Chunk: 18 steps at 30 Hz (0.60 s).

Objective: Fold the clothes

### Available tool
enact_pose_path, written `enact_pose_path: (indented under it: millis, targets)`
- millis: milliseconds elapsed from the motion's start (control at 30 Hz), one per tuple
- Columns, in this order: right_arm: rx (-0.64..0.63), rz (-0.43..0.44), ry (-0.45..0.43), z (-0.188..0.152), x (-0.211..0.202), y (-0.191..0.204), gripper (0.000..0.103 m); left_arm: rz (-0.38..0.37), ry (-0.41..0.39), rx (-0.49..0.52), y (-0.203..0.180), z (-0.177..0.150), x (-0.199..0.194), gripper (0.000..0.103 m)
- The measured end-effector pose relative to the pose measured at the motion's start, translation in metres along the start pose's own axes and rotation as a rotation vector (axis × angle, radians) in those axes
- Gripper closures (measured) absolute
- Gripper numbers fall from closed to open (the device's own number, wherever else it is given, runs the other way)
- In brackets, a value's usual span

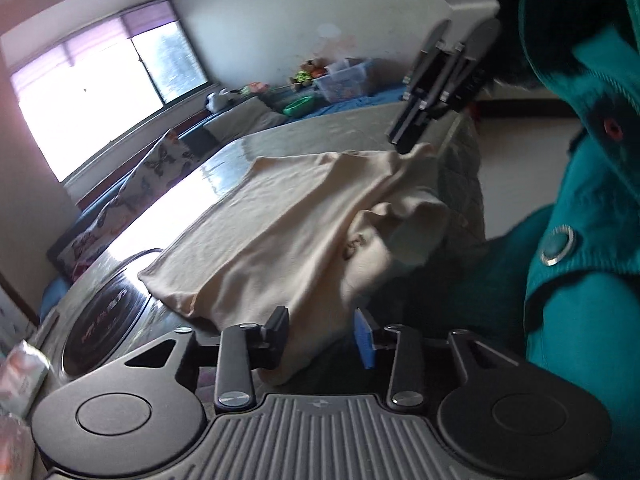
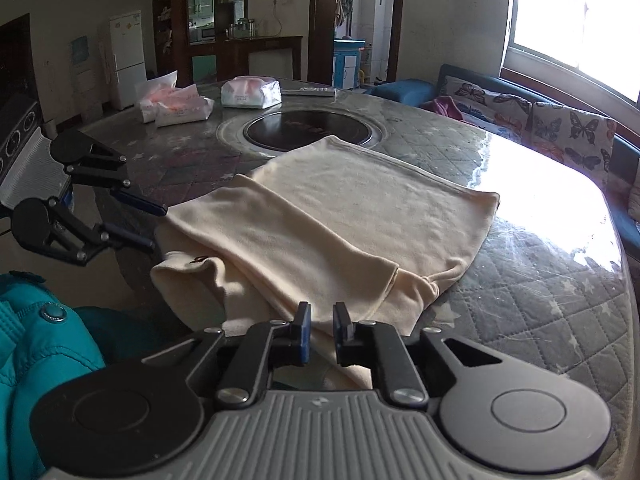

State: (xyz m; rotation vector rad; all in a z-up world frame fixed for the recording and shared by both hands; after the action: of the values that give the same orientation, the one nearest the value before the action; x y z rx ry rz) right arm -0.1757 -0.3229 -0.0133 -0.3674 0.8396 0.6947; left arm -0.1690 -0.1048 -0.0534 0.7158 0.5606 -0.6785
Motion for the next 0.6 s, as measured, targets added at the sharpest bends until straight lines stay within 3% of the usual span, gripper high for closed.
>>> enact_pose_path:
  millis: [233,300,367,600]
  targets:
    - [-0.053,-0.026,0.002,-0.008,-0.005,0.011,0.069,0.036,-0.042,0.098,-0.022,0.011,0.015,0.064]
    - [-0.073,-0.04,-0.001,-0.01,-0.008,0.014,0.067,0.03,-0.052,0.09,-0.022,0.015,0.018,0.083]
    - [-0.093,-0.051,-0.001,-0.011,-0.009,0.016,0.059,0.026,-0.063,0.07,-0.019,0.019,0.018,0.09]
    - [-0.252,-0.094,-0.009,-0.019,-0.008,0.034,0.042,0.001,-0.11,-0.11,0.022,0.044,0.007,0.093]
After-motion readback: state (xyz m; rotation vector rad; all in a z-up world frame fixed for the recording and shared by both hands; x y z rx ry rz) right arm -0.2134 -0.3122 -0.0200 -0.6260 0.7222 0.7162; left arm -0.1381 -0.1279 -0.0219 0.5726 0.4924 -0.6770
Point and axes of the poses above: each gripper's, at about its wrist camera, not at the fingertips, and x roughly the way its jaws point, y to its left, z to its top, the point moved 9 cm from there along x, roughly the way its jaws point, and after that the axes turned 9 degrees about y, right-handed, at the moved point
